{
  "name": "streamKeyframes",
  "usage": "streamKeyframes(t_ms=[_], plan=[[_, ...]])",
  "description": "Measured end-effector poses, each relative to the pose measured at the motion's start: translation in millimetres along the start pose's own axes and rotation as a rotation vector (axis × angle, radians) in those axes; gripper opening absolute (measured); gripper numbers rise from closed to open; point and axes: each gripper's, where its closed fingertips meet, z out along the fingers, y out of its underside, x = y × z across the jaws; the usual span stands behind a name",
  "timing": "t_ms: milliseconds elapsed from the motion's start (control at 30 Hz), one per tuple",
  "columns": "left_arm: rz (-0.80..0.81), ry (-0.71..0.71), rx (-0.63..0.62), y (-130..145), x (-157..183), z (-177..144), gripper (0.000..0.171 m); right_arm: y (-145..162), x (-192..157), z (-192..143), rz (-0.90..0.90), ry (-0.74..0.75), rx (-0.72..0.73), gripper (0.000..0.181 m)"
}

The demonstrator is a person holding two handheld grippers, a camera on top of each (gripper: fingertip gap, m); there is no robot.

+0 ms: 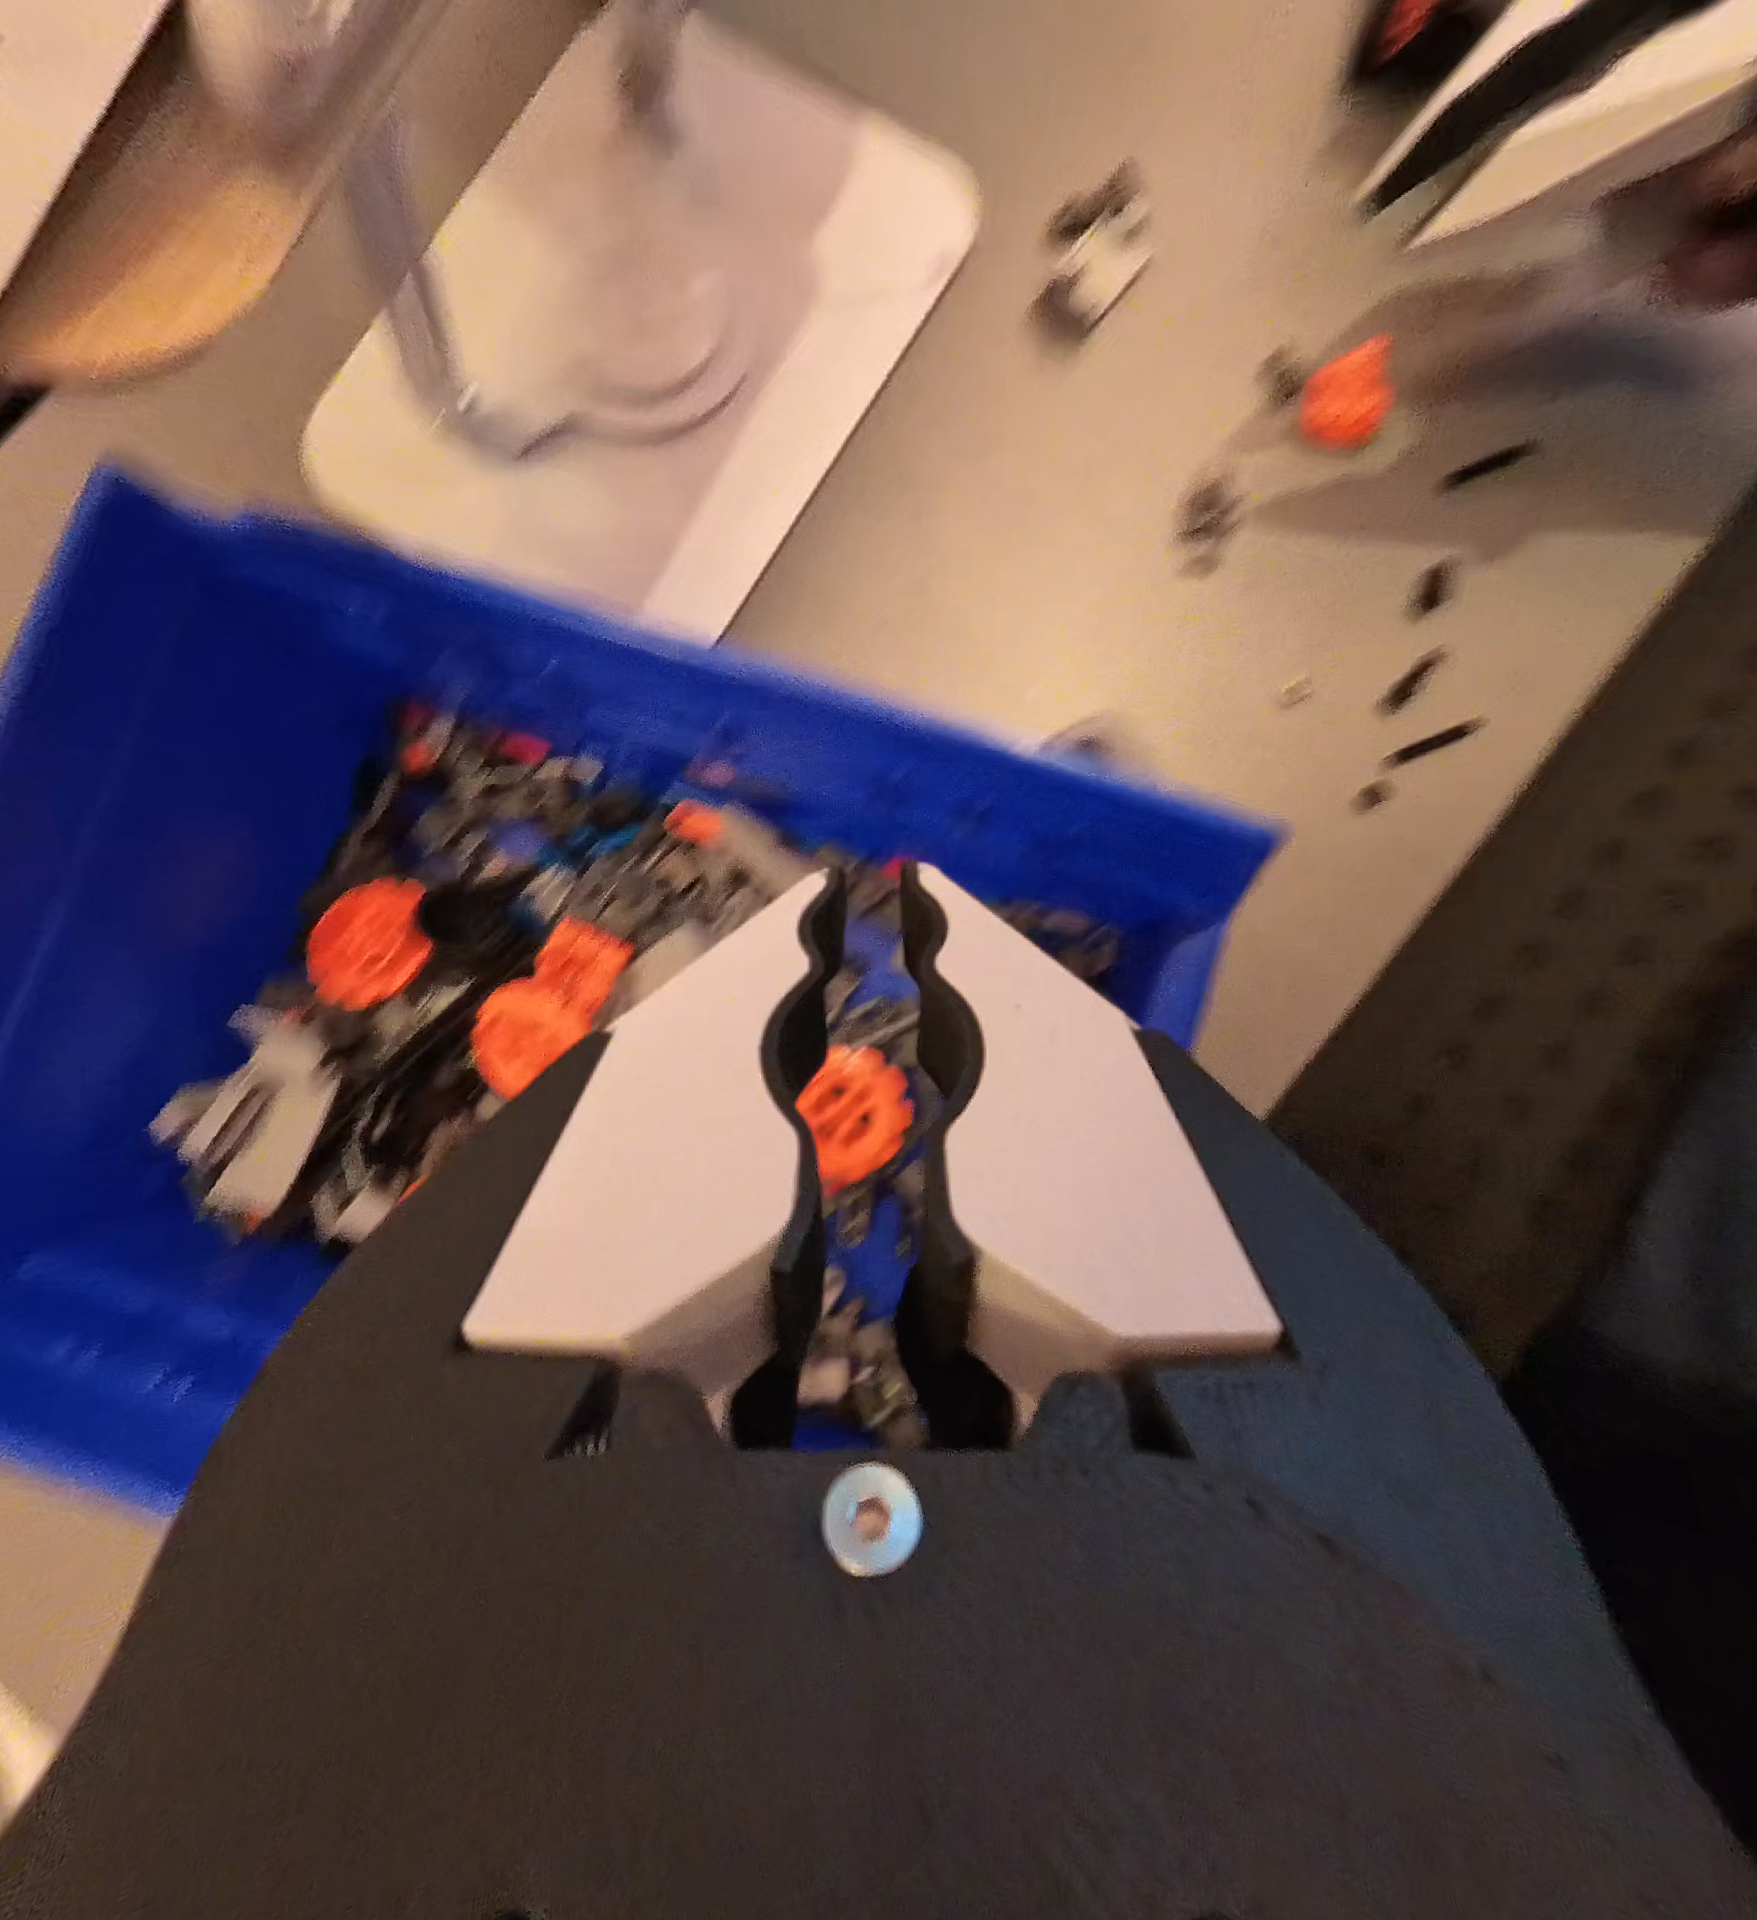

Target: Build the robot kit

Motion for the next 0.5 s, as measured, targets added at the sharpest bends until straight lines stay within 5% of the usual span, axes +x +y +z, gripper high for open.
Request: streamKeyframes(t_ms=[100, 200, 500], plan=[[-0.053, -0.070, -0.089, 32.3, -43.9, 3.6, 0.017, 2.0, -0.4, 3.5, 0.006, -0.005, -0.011, 0.017], [-0.101, -0.056, -0.086, 34.0, -66.9, 14.8, 0.017, 2.8, -0.5, 7.0, 0.007, -0.005, -0.023, 0.017], [-0.078, -0.010, -0.201, 40.5, -91.1, 64.7, 0.026, 2.9, -1.3, 14.3, 0.003, -0.001, -0.038, 0.017]])
